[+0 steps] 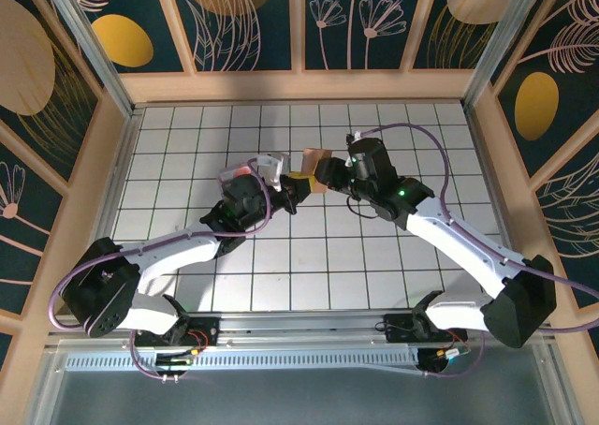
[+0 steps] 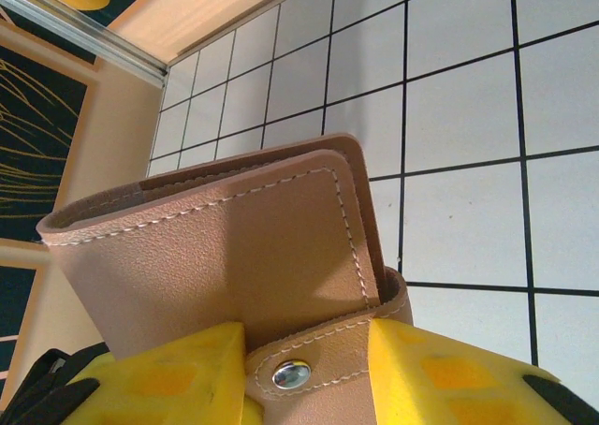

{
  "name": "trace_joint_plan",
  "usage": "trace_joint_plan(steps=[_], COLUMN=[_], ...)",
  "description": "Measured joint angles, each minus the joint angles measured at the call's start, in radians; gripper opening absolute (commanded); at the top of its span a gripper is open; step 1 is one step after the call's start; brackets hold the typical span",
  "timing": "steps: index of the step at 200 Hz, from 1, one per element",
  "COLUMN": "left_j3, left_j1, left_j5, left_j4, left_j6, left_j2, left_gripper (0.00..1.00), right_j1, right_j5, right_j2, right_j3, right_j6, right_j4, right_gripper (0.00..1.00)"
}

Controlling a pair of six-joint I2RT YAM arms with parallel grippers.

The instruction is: Take the credit cards out of the card holder

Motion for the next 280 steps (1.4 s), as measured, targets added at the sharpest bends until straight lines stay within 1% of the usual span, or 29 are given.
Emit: trace_joint_plan(steps=[26,42,54,111,130,139,160,175,197,208,280], left_j3=[0.0,0.0,0.0,0.0,0.0,0.0,0.0,0.0,0.0,0.0,0.0], left_j1=[0.0,0.0,0.001,0.006,0.008,0.01,0.013,0.015,0.015,0.015,0.012], left_j5=[0.001,0.0,0.0,0.011,0.022,0.029,0.043,0.048,0.049,0.049,0.042], left_j4=[0.001,0.007,0.014,0.021,0.021,0.021,0.022,0.021,0.021,0.021,0.021], left_j6=[-0.003,-0.008,-0.014,-0.052,-0.059,-0.063,-0.071,-0.071,-0.071,-0.07,-0.064], left_j2=[0.0,0.0,0.0,0.0,0.0,0.0,0.002,0.002,0.002,0.002,0.0], left_gripper=[0.0,0.0,0.0,0.0,0.0,0.0,0.0,0.0,0.0,0.0,0.0], right_j1=[0.001,0.003,0.005,0.02,0.022,0.023,0.023,0.02,0.016,0.014,0.01], right_j5=[-0.001,-0.006,-0.008,0.022,0.025,0.027,0.026,0.023,0.014,0.011,0.003], right_j2=[0.0,0.0,0.0,0.0,-0.001,-0.001,-0.001,-0.001,-0.004,-0.007,-0.025], right_j3=[0.0,0.0,0.0,-0.001,-0.002,-0.002,-0.002,-0.005,-0.007,-0.008,-0.017], right_j6=[-0.01,-0.031,-0.049,-0.097,-0.104,-0.109,-0.117,-0.116,-0.117,-0.12,-0.117], right_j4=[0.004,0.013,0.019,0.023,0.023,0.023,0.024,0.025,0.027,0.027,0.03], right_gripper=[0.37,0.47,0.52,0.53,0.49,0.44,0.37,0.28,0.21,0.16,0.05])
